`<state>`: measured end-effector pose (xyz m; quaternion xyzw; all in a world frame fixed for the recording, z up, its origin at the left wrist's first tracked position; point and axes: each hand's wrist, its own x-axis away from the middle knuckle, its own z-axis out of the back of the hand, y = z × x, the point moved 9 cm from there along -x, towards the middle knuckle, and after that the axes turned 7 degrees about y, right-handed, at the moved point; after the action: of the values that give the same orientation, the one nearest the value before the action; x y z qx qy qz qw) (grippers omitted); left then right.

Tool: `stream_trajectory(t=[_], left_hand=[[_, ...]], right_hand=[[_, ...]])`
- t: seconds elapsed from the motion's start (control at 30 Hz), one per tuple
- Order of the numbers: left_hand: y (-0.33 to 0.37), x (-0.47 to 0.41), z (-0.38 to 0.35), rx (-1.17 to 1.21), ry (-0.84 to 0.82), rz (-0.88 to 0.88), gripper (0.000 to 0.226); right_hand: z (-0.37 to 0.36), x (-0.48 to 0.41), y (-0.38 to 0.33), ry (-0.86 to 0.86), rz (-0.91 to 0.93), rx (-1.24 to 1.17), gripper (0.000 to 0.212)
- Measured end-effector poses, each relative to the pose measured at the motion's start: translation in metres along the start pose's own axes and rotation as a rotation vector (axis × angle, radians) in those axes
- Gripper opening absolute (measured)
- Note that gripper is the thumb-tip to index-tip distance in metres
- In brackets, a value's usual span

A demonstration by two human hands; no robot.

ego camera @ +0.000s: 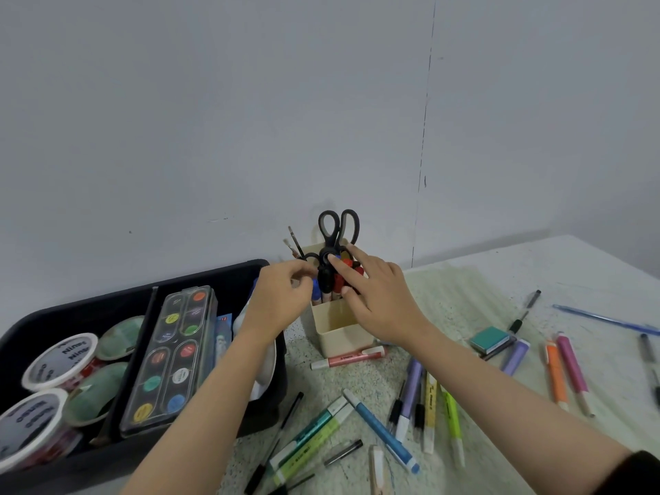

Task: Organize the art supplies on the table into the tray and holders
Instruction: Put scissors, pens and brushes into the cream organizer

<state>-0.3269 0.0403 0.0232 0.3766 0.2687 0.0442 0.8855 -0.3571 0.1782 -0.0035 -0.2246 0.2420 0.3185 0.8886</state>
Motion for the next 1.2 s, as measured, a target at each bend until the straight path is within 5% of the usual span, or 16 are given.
stream_trajectory(t=[0.27,0.47,0.53,0.67,0.87,1.07,1.2], left_hand=[[0.001,0.006,0.009,0.016,0.057,0.036,0.016],[0.006,0.027,0.013,-0.070,0.101,-0.004,0.022],[0.012,0.042,0.019,-0.120,0.138,-0.054,0.028],[0.036,0.084,0.022,-0.118,0.158,-0.208,0.029],[0.054,0.139,-0.001,-0.097,0.085,-0.380,0.026],[0.024,0.164,-0.021,-0.020,0.046,-0.072,0.039],[-0.003,0.179,-0.041,0.367,-0.065,0.471,0.029]], right_hand=[[0.008,0.002,-0.002,-0.002,-0.037,-0.060,0.057],[0.039,0.047,0.010,0.268,-0.165,-0.152,0.023],[0.031,0.068,0.024,0.179,-0.274,-0.125,0.009],[0.001,0.108,0.040,-0.173,-0.405,0.092,0.029],[0.002,0.123,0.035,-0.247,-0.391,0.337,0.036],[-0.002,0.129,0.042,-0.281,-0.583,0.047,0.034],[0.003,0.130,0.020,-0.215,-0.711,-0.525,0.029]])
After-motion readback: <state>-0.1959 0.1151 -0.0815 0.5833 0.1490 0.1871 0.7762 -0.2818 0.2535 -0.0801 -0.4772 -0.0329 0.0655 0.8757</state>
